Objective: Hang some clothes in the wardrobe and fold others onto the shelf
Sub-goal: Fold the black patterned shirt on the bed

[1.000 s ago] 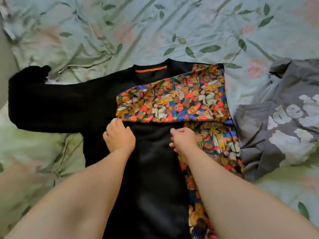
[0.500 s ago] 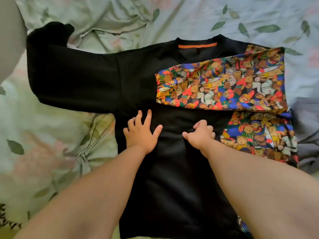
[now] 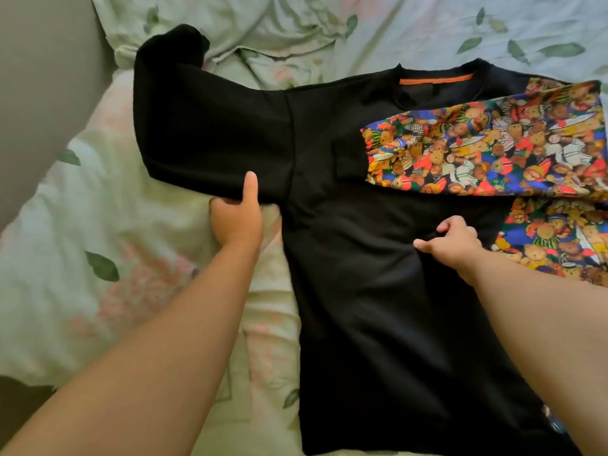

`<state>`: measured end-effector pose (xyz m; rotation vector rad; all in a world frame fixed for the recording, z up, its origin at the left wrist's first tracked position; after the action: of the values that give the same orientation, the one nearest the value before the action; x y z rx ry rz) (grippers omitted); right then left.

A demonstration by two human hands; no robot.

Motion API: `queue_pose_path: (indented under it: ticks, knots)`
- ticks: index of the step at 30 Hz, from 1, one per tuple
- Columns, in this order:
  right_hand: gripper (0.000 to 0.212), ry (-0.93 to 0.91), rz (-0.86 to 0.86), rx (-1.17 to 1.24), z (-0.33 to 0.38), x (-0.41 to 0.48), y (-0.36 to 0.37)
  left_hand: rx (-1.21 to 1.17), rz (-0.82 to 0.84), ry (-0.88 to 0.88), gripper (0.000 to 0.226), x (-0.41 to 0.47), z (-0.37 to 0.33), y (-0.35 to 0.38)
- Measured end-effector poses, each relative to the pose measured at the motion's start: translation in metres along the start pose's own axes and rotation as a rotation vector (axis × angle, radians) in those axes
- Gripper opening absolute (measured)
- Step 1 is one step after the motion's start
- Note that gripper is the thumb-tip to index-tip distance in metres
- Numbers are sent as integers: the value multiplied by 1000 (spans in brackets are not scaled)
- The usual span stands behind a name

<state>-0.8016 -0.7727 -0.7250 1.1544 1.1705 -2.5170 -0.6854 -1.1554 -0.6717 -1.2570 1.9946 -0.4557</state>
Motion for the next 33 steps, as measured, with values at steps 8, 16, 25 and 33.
queue_pose_path:
  ticks: [8, 16, 25, 33]
  knots:
    - [48, -432, -246, -153, 86, -75, 53, -518, 33, -55, 71, 28, -27, -37]
    - [63, -719, 287, 76, 190, -130, 109, -650, 219, 41, 43, 73, -90, -62]
    - [31, -187, 139, 1046, 160, -94, 21, 545, 34, 1426, 63, -125, -156, 38]
    - [74, 202, 139, 1210, 53, -26, -11, 1192, 270, 1315, 93, -115, -52, 103]
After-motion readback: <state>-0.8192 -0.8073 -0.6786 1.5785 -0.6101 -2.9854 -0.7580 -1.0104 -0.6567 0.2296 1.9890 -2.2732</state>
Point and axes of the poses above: each hand's wrist, its own x-axis towards the middle knuckle, its own y-axis out of the palm, z = x × y, the point moved 7 cm from there along x, towards the middle knuckle, and after that the axes turned 10 degrees about x, right-handed, at the moved point
